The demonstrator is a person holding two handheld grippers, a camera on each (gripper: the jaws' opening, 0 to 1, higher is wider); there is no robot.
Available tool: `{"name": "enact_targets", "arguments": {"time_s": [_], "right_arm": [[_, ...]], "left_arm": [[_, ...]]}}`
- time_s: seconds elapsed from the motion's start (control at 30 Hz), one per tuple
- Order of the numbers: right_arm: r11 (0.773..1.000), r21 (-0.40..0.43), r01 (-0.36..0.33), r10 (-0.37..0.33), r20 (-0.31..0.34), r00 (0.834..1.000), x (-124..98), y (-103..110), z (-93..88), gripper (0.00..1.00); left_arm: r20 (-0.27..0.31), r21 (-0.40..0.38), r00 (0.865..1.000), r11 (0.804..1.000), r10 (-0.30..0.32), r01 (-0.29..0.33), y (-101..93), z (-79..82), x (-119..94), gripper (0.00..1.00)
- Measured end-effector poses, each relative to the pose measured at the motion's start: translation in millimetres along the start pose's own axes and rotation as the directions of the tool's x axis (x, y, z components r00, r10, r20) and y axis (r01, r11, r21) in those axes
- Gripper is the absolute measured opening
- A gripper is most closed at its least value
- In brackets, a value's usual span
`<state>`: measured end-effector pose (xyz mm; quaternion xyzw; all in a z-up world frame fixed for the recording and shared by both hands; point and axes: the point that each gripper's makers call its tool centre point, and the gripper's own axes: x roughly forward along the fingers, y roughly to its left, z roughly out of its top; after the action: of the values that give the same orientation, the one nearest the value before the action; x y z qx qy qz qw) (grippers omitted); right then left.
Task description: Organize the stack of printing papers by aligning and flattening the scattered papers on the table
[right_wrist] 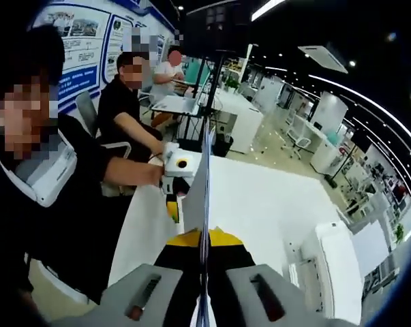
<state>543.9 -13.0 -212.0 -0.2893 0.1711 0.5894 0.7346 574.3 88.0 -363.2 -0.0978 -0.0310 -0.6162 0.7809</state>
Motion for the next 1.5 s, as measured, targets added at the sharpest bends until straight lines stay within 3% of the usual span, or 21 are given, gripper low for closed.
{"name": "enact_targets", "arguments": {"time_s": [0.13, 0.23, 0.37, 0.43, 0.47, 0.53, 0.57, 0.67, 0.73, 0.8, 0.93, 1.0, 1.07, 1.1, 1.23, 1.5], "right_arm": [[1.0, 0.011, 0.012, -0.012, 0.046, 0.999, -7, 0, 1.1, 0.0], [0.999, 0.036, 0.005, -0.01, 0.137, 0.991, -16, 3, 10.0, 0.0], [0.998, 0.059, 0.005, -0.017, 0.215, 0.976, -25, 5, 13.8, 0.0], [0.997, 0.077, 0.006, -0.026, 0.254, 0.967, -27, 5, 12.0, 0.0], [0.996, 0.089, 0.005, -0.03, 0.277, 0.96, -28, 5, 11.1, 0.0], [0.994, 0.111, 0.002, -0.038, 0.323, 0.946, -31, 5, 9.4, 0.0], [0.992, 0.123, -0.004, -0.038, 0.336, 0.941, -32, 6, 4.7, 0.0], [0.987, 0.163, -0.006, -0.059, 0.395, 0.917, -36, 6, -12.0, 0.0], [0.983, 0.185, -0.009, -0.073, 0.43, 0.9, -35, 9, -24.4, 0.0], [0.979, 0.203, -0.006, -0.092, 0.468, 0.879, -35, 10, -37.5, 0.0], [0.971, 0.239, -0.002, -0.135, 0.555, 0.821, -30, 18, -60.4, 0.0], [0.97, 0.242, 0.01, -0.149, 0.563, 0.813, -27, 20, -71.0, 0.0], [0.968, 0.248, 0.035, -0.176, 0.575, 0.799, -21, 24, -86.8, 0.0], [0.97, 0.238, 0.053, -0.189, 0.593, 0.783, -19, 25, -89.4, 0.0], [0.964, 0.233, 0.126, -0.244, 0.598, 0.764, -4, 37, -106.3, 0.0], [0.948, 0.274, 0.16, -0.303, 0.629, 0.716, 18, 54, -134.8, 0.0]], "left_arm": [[0.05, -0.022, 0.999, 1.0, -0.014, 0.015, -4.7, 0.6, 0, 0.4], [0.087, -0.051, 0.996, 0.999, -0.015, 0.02, -7.1, 0.3, 1, 0.41], [0.19, -0.044, 0.981, 0.998, -0.038, 0.047, -11.1, 21.9, 1, 0.4], [0.248, -0.031, 0.966, 0.996, -0.068, 0.078, -17.1, 37.3, -1, 0.35], [0.244, -0.012, 0.967, 0.997, -0.072, 0.078, -17.9, 39.2, -1, 0.32], [0.237, 0.027, 0.968, 0.997, -0.081, 0.077, -19.5, 42.9, -2, 0.15], [0.217, 0.047, 0.971, 0.995, -0.1, 0.092, -22.4, 42.1, -2, 0.07], [0.166, 0.041, 0.974, 0.988, -0.151, 0.146, -32.4, 42.2, -3, 0.07], [0.137, 0.031, 0.982, 0.991, -0.131, 0.128, -29.8, 43.0, -3, 0.06], [0.067, 0.048, 0.991, 0.993, -0.115, 0.112, -27.1, 39.1, -3, 0.06], [-0.037, 0.082, 0.995, 0.992, -0.091, 0.094, -25.8, 34.6, -2, 0.06], [-0.074, 0.087, 0.994, 0.993, -0.079, 0.086, -24.7, 32.6, -3, 0.06], [-0.131, 0.092, 0.989, 0.993, -0.061, 0.074, -22.9, 29.5, -4, 0.06], [-0.152, 0.102, 0.987, 0.992, -0.054, 0.07, -22.3, 28.3, -5, 0.06], [-0.217, 0.097, 0.975, 0.993, -0.047, 0.07, -22.6, 20.5, -10, 0.06], [-0.345, 0.152, 0.939, 0.987, 0.004, 0.052, -26.0, 4.6, -18, 0.06]]}}
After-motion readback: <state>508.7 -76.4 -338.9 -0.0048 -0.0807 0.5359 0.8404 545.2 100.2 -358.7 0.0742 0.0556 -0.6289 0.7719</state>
